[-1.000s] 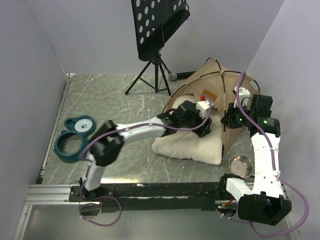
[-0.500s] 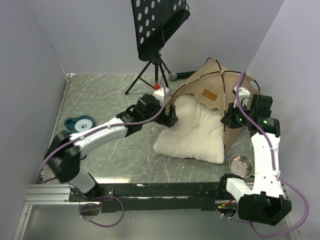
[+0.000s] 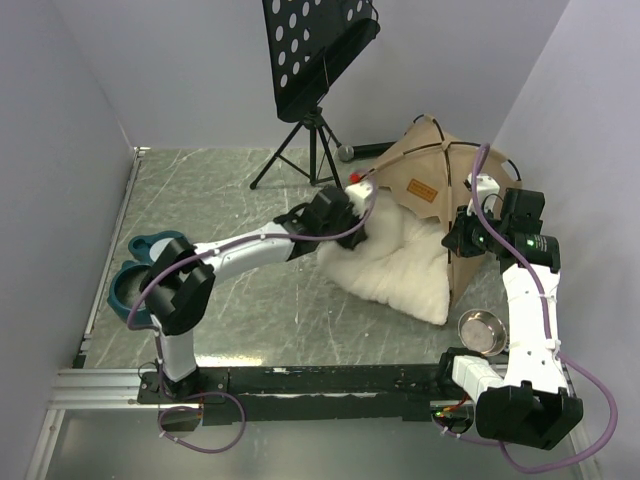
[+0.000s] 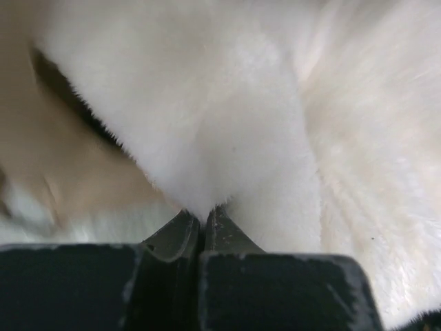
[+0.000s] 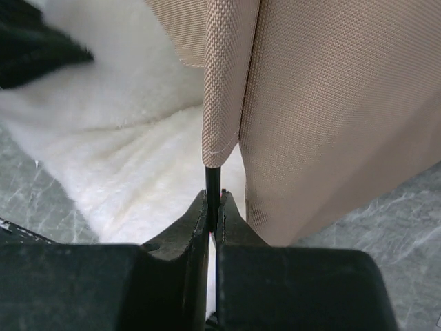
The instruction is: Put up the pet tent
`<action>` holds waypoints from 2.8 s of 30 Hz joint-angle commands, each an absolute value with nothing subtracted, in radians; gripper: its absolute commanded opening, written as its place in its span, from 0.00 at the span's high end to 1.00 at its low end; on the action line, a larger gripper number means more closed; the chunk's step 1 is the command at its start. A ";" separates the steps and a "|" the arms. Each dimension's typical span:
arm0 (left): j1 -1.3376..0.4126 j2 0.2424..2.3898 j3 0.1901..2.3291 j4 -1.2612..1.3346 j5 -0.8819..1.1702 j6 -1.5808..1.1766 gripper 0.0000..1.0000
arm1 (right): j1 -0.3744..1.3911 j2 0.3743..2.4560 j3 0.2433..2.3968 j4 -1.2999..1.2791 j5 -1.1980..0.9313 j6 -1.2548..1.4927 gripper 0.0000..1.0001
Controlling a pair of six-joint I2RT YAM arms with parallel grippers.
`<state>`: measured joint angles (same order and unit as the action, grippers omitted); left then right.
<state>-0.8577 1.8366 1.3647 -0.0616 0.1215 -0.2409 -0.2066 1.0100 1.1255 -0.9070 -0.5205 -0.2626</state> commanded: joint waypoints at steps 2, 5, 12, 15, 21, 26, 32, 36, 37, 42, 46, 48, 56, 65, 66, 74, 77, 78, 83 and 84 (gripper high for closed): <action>-0.905 1.969 1.616 -0.044 0.078 -0.037 0.99 | -0.206 1.029 1.123 -0.951 -0.535 -0.282 1.00; -0.875 2.098 1.724 -0.069 0.055 -0.040 0.97 | -0.206 1.034 1.127 -0.956 -0.526 -0.285 1.00; -0.836 2.001 1.712 -0.032 0.086 -0.078 0.33 | -0.206 1.022 1.123 -0.954 -0.509 -0.290 1.00; -0.845 1.875 1.701 -0.100 0.133 -0.086 0.06 | -0.206 1.020 1.111 -0.945 -0.515 -0.285 1.00; -0.884 1.622 1.504 -0.181 0.166 -0.012 0.00 | -0.206 1.025 1.115 -0.931 -0.532 -0.273 1.00; -0.888 1.513 1.284 -0.181 0.124 0.041 0.00 | -0.206 1.028 1.129 -0.923 -0.543 -0.261 1.00; -0.802 1.422 1.082 0.174 0.579 -0.060 0.00 | -0.206 1.038 1.121 -0.926 -0.563 -0.258 1.00; -0.824 1.528 1.199 0.168 0.728 0.025 0.05 | -0.206 1.045 1.123 -0.930 -0.575 -0.250 1.00; -0.850 1.558 1.247 0.119 0.761 0.110 0.04 | -0.206 1.045 1.124 -0.928 -0.580 -0.245 1.00; -0.977 1.781 1.618 -0.458 0.781 0.644 0.01 | -0.204 1.046 1.140 -0.923 -0.584 -0.224 1.00; -0.977 1.862 1.732 -0.520 0.785 0.652 0.00 | -0.204 1.037 1.143 -0.925 -0.572 -0.215 1.00; -0.974 1.804 1.647 -0.360 0.721 0.582 0.00 | -0.206 1.028 1.144 -0.923 -0.563 -0.215 1.00; -0.953 1.444 1.243 0.035 0.259 0.333 0.00 | -0.206 1.023 1.134 -0.923 -0.546 -0.210 1.00; -0.903 1.192 1.008 0.002 0.509 0.323 0.02 | -0.204 1.016 1.124 -0.919 -0.546 -0.201 1.00; -0.922 1.204 1.012 -0.059 0.474 0.324 0.04 | -0.204 1.020 1.124 -0.919 -0.546 -0.199 1.00; -1.067 1.295 0.911 -0.033 0.183 0.428 0.25 | -0.204 1.025 1.137 -0.934 -0.557 -0.207 1.00; -1.112 1.357 0.856 0.124 0.071 0.517 0.24 | -0.204 1.032 1.132 -0.942 -0.571 -0.204 1.00; -1.112 1.403 0.867 0.161 0.027 0.522 0.24 | -0.204 1.035 1.132 -0.943 -0.571 -0.204 1.00; -1.059 1.603 1.008 0.271 -0.026 0.457 0.31 | -0.204 1.034 1.124 -0.942 -0.571 -0.199 1.00; -1.042 1.630 1.031 0.302 -0.009 0.431 0.37 | -0.204 1.032 1.123 -0.939 -0.571 -0.196 1.00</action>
